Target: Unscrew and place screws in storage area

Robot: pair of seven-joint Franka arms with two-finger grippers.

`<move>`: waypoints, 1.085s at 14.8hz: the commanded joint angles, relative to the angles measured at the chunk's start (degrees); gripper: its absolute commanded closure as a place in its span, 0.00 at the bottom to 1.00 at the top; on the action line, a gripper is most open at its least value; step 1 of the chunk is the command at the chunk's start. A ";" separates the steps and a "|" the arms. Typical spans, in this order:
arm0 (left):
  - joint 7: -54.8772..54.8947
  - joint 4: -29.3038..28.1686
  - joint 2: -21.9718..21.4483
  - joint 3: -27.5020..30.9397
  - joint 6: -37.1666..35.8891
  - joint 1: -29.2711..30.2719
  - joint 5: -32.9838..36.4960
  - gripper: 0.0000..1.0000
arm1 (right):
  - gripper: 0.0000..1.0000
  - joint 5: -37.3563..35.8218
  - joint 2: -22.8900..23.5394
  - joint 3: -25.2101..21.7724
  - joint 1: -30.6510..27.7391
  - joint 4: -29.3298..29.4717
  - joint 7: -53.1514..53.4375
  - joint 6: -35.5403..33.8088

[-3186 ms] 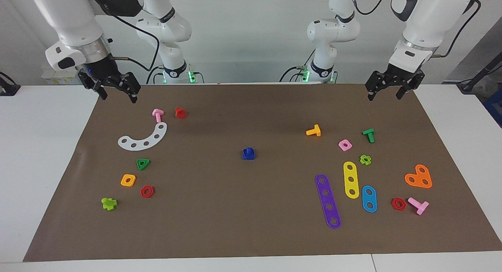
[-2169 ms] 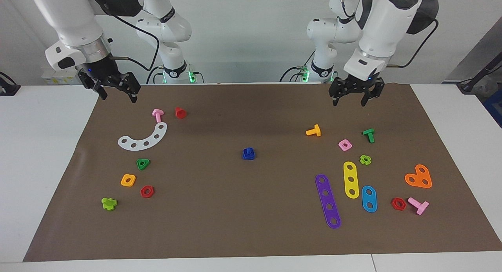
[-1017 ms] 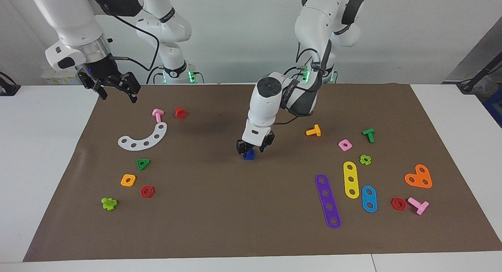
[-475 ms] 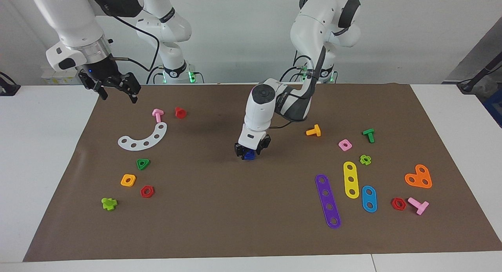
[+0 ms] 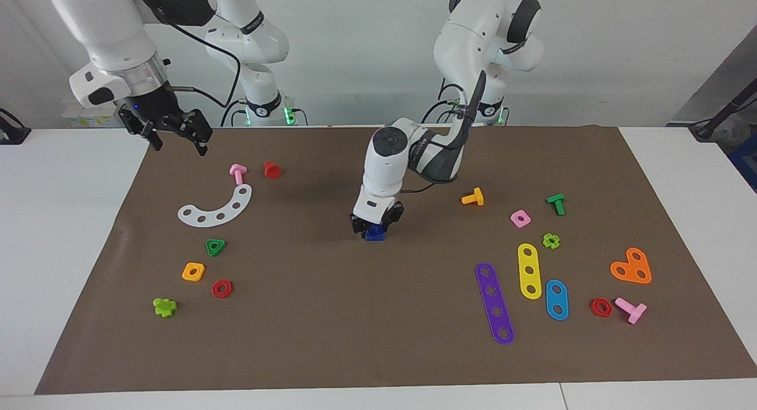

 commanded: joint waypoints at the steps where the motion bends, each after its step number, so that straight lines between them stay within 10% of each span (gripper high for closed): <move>1: 1.34 -0.27 -0.37 0.85 -1.39 -0.80 1.57 0.38 | 0.00 -0.43 -1.46 0.38 -0.78 -1.64 -1.75 0.26; 11: 2.40 0.52 -0.37 0.76 -2.97 -0.62 1.57 0.81 | 0.00 -0.34 -1.46 0.38 -0.78 -1.64 -1.75 0.35; 16: 2.40 7.62 1.47 0.76 -10.08 0.17 0.96 0.84 | 0.00 -0.34 -1.46 0.38 -0.78 -1.64 -1.75 0.35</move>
